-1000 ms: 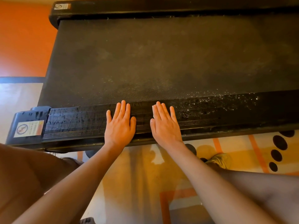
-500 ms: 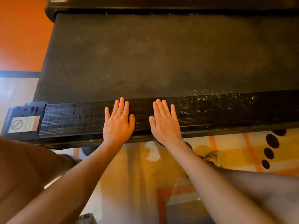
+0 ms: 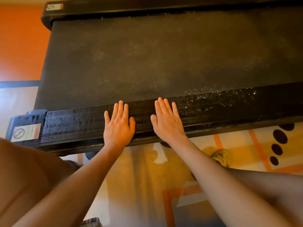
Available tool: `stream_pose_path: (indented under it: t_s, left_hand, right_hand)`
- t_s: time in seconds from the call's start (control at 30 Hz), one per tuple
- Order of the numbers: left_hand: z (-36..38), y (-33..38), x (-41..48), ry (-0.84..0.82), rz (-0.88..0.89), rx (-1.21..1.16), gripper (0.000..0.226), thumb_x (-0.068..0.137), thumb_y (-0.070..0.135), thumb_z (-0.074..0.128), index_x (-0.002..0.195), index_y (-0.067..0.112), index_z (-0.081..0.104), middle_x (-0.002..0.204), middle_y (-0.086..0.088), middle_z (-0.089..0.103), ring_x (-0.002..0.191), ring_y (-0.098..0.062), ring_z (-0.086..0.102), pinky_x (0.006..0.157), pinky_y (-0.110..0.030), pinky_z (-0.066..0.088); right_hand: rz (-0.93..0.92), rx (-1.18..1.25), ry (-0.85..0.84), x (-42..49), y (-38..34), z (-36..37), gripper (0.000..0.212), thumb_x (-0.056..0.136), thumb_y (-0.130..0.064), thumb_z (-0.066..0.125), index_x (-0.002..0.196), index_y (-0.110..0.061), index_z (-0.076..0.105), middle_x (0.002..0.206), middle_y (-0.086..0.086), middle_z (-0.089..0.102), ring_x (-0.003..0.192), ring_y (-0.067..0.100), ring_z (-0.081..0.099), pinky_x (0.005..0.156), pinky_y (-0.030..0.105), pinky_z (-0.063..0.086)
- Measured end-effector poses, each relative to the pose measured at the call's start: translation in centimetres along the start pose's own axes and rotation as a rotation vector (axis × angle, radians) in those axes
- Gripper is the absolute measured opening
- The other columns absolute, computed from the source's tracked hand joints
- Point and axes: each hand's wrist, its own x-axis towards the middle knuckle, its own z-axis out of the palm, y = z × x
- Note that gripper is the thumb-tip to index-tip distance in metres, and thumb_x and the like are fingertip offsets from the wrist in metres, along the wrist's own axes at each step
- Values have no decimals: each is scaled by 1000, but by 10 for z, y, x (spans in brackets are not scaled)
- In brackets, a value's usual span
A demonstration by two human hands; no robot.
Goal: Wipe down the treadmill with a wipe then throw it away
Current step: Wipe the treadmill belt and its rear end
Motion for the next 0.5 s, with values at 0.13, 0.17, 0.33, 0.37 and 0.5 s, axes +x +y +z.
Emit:
stream_pose_path:
  t_s: [0.13,0.17,0.33,0.37,0.5]
  left_hand:
    - [0,1,1,-4,-4,-1,63,109,47,20,164,17,12,172,-5,3,158,-23,-1,127,-54,0]
    - [1,1,1,-3,-6,-3,63,109,47,20,164,17,13,172,-5,3,158,-23,-1,127,-54,0]
    - [3,0,2,5,-2,5,63,109,47,21,164,17,14,172,-6,5,158,-24,0,126,-55,0]
    - [3,0,2,7,0,6,63,109,47,21,164,16,14,172,-6,5,158,-25,1,126,-55,0]
    - [3,-1,1,6,2,10,63,109,47,21,164,16,14,172,-6,5,158,-24,0,126,-55,0]
  right_hand:
    - [25,-28,-17,10,1,-4,63,110,-45,11,164,-13,6,172,7,1,159,23,-3,128,45,-5]
    - [13,-21,-10,-2,1,-3,64,109,-45,9,164,-13,6,172,7,2,159,23,-2,128,45,-4]
    - [-36,-19,-53,-48,3,6,69,104,-50,-1,164,-15,2,172,5,-2,158,21,-6,127,42,-7]
    - [-28,-23,-42,-40,3,5,69,105,-51,1,164,-14,4,172,6,0,158,21,-5,127,42,-7]
    - [10,-35,-21,8,-1,-5,68,109,-50,11,163,-9,8,172,11,3,159,24,-4,129,45,-3]
